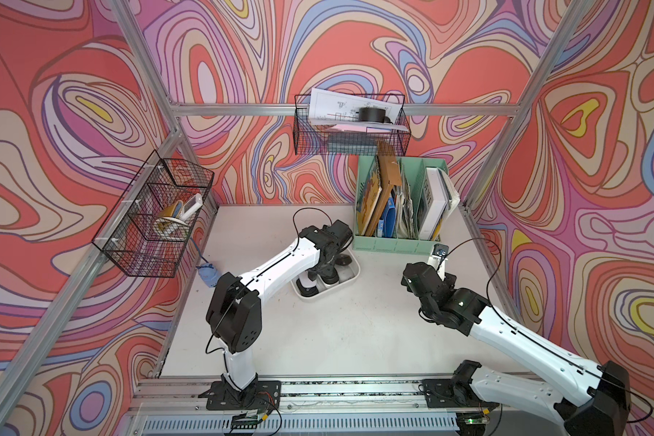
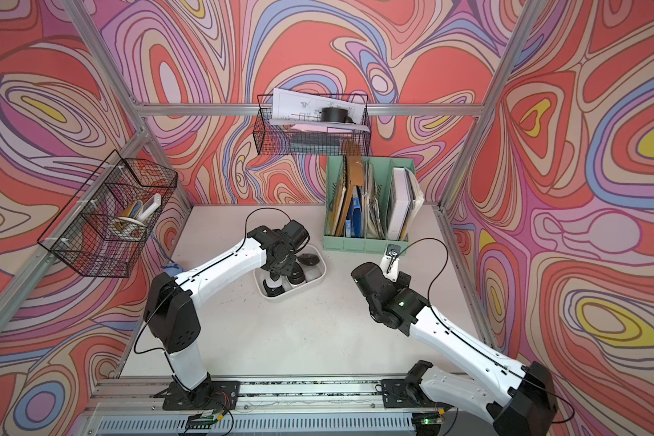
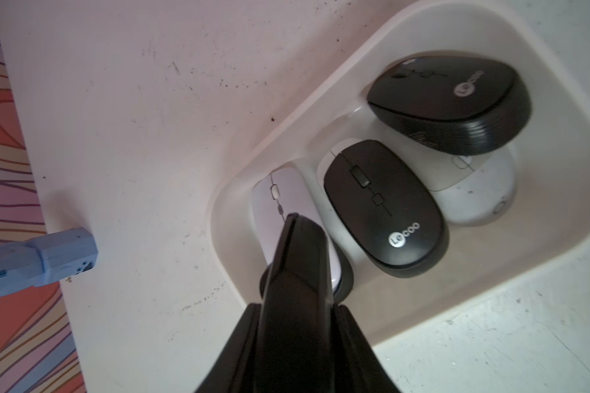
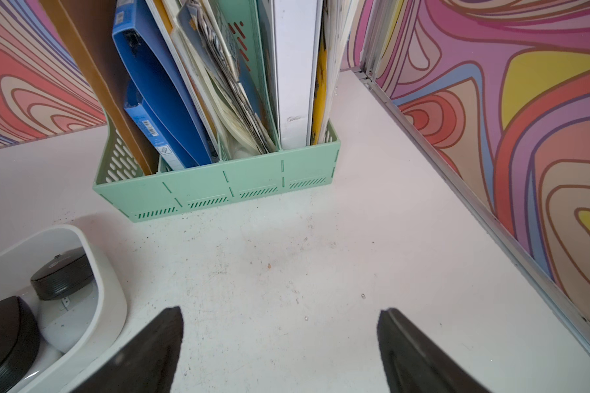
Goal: Put the mouse in the storage box
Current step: Place the mouse in the storage box.
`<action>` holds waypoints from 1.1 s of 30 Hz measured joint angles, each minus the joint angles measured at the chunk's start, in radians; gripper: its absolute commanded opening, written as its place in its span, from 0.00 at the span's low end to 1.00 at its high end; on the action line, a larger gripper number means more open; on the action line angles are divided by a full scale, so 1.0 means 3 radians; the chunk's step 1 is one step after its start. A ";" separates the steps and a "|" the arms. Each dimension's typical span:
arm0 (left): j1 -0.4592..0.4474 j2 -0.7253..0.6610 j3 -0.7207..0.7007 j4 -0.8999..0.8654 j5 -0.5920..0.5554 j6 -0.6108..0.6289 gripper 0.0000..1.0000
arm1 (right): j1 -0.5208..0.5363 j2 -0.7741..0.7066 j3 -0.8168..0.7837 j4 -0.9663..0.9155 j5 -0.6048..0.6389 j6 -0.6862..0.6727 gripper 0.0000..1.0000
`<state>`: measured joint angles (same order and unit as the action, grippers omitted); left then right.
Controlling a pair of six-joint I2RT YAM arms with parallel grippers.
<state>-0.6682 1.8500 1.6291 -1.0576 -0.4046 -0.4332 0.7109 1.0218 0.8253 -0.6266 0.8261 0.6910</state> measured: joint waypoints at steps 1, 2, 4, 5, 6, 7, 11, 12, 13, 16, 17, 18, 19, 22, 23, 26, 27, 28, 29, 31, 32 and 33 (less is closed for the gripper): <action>0.0005 0.0045 0.0042 -0.0027 -0.0050 0.0018 0.30 | -0.0008 -0.0019 -0.0019 -0.0003 0.0014 -0.0009 0.92; 0.0009 0.0095 0.0088 -0.0053 -0.0098 0.0039 0.30 | -0.0013 -0.0037 -0.0037 -0.0004 0.0028 -0.0017 0.92; 0.0011 0.0195 0.0167 -0.0090 -0.0174 0.0072 0.30 | -0.0020 -0.0060 -0.0060 -0.0004 0.0051 -0.0023 0.92; 0.0011 0.0256 0.0212 -0.0117 -0.0211 0.0089 0.30 | -0.0023 -0.0069 -0.0069 -0.0005 0.0056 -0.0024 0.92; 0.0011 0.0322 0.0259 -0.0137 -0.0245 0.0111 0.30 | -0.0027 -0.0078 -0.0081 -0.0001 0.0061 -0.0029 0.92; 0.0011 0.0381 0.0295 -0.0149 -0.0270 0.0131 0.30 | -0.0029 -0.0081 -0.0092 -0.0001 0.0065 -0.0031 0.92; 0.0011 0.0642 0.0389 -0.0206 -0.0418 0.0217 0.30 | -0.0033 -0.0090 -0.0131 0.0005 0.0076 -0.0031 0.92; 0.0011 0.0699 0.0406 -0.0225 -0.0449 0.0238 0.30 | -0.0033 -0.0095 -0.0142 0.0008 0.0076 -0.0031 0.92; 0.0014 0.0745 0.0418 -0.0239 -0.0479 0.0257 0.30 | -0.0033 -0.0102 -0.0155 0.0011 0.0075 -0.0031 0.92; 0.0020 0.0853 0.0477 -0.0278 -0.0559 0.0300 0.32 | -0.0034 -0.0116 -0.0177 0.0019 0.0075 -0.0032 0.92; 0.0020 0.0876 0.0497 -0.0281 -0.0584 0.0313 0.32 | -0.0034 -0.0117 -0.0177 0.0020 0.0075 -0.0032 0.92; 0.0020 0.0898 0.0525 -0.0291 -0.0600 0.0323 0.33 | -0.0034 -0.0117 -0.0178 0.0023 0.0075 -0.0033 0.92; 0.0020 0.0916 0.0547 -0.0292 -0.0612 0.0333 0.34 | -0.0034 -0.0117 -0.0178 0.0025 0.0075 -0.0036 0.92; 0.0020 0.0978 0.0609 -0.0301 -0.0622 0.0350 0.39 | -0.0034 -0.0117 -0.0177 0.0042 0.0075 -0.0050 0.92; 0.0020 0.1002 0.0618 -0.0304 -0.0622 0.0351 0.40 | -0.0034 -0.0117 -0.0178 0.0043 0.0075 -0.0057 0.92; 0.0020 0.1078 0.0632 -0.0305 -0.0618 0.0355 0.41 | -0.0034 -0.0116 -0.0178 0.0045 0.0075 -0.0069 0.92; 0.0020 0.1100 0.0632 -0.0306 -0.0613 0.0360 0.41 | -0.0034 -0.0116 -0.0178 0.0045 0.0075 -0.0070 0.92; 0.0020 0.1115 0.0632 -0.0304 -0.0610 0.0361 0.43 | -0.0034 -0.0116 -0.0177 0.0045 0.0075 -0.0071 0.92; 0.0020 0.1125 0.0632 -0.0305 -0.0603 0.0362 0.45 | -0.0036 -0.0117 -0.0177 0.0045 0.0076 -0.0074 0.92; 0.0020 0.1129 0.0632 -0.0305 -0.0580 0.0362 0.50 | -0.0038 -0.0118 -0.0178 0.0045 0.0076 -0.0079 0.92; 0.0020 0.1128 0.0632 -0.0305 -0.0571 0.0362 0.53 | -0.0038 -0.0121 -0.0178 0.0045 0.0076 -0.0079 0.92; 0.0019 0.1128 0.0632 -0.0303 -0.0562 0.0361 0.56 | -0.0038 -0.0126 -0.0177 0.0043 0.0076 -0.0079 0.92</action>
<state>-0.6624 2.1883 1.8187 -1.1484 -0.5732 -0.3248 0.6994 0.9840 0.7723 -0.6136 0.8490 0.6674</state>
